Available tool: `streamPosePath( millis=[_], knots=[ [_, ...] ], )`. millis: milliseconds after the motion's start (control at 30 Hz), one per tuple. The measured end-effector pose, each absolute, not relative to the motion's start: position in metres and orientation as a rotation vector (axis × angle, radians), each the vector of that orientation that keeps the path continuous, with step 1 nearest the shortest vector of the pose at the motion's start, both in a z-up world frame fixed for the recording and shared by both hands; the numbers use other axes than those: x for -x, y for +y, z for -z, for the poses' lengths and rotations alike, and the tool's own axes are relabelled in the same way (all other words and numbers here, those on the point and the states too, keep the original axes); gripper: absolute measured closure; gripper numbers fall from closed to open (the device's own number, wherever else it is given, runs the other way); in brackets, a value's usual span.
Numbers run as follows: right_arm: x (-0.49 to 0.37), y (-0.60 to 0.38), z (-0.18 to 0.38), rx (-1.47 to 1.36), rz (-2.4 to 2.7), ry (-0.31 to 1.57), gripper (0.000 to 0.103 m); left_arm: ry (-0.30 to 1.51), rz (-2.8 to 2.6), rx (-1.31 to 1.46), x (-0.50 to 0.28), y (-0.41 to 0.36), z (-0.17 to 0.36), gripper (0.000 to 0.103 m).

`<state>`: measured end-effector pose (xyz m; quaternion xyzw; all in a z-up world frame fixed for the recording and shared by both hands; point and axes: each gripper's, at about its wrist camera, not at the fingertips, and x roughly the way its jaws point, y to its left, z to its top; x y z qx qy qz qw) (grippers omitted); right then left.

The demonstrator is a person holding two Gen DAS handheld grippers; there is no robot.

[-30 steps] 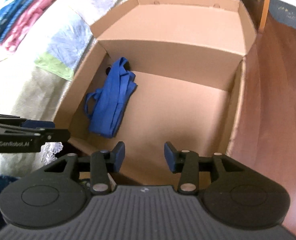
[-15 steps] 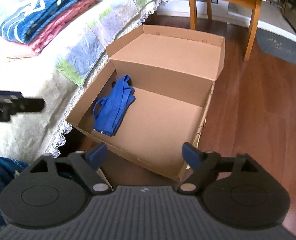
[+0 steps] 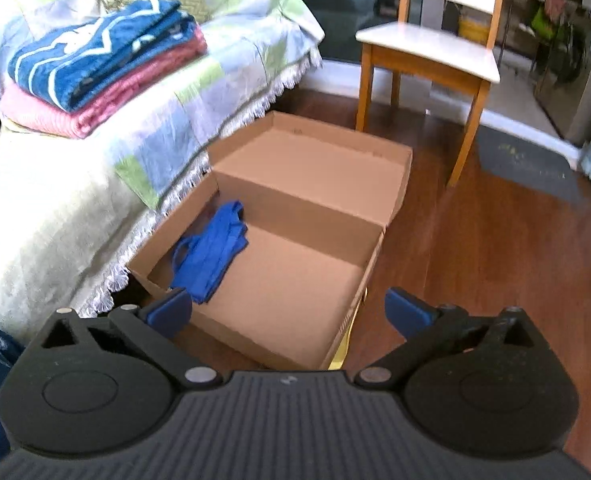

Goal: Fold shopping bag

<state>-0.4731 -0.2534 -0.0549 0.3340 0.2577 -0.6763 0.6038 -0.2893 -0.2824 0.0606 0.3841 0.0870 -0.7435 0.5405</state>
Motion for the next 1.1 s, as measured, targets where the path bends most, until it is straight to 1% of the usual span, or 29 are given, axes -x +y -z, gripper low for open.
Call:
streamPosePath(
  millis=[100, 200, 500, 633, 800, 967, 1100],
  knots=[
    [0.468, -0.252, 0.049, -0.789, 1.560, 0.498, 0.001, 0.337, 1.781, -0.865, 0.280, -0.284, -0.067, 0.001],
    [0.470, -0.256, 0.055, -0.873, 1.551, 0.499, 0.001, 0.418, 1.743, -0.841, 0.276, -0.290, -0.052, 0.001],
    [0.482, -0.269, 0.089, -1.091, 1.542, 0.549, 0.001, 0.768, 1.596, -0.971, 0.278, -0.328, 0.039, 0.002],
    [0.487, -0.272, 0.106, -1.185, 1.545, 0.568, 0.001, 0.758, 1.579, -1.001, 0.279, -0.331, 0.055, 0.002],
    [0.486, -0.264, 0.119, -1.242, 1.531, 0.527, 0.001, 0.729, 1.557, -1.026, 0.280, -0.332, 0.067, 0.002],
    [0.484, -0.264, 0.122, -1.239, 1.526, 0.536, 0.001, 0.753, 1.566, -1.056, 0.286, -0.333, 0.079, 0.002],
    [0.484, -0.261, 0.123, -1.215, 1.554, 0.537, 0.001, 0.727, 1.594, -1.050, 0.291, -0.330, 0.078, 0.002]
  ],
)
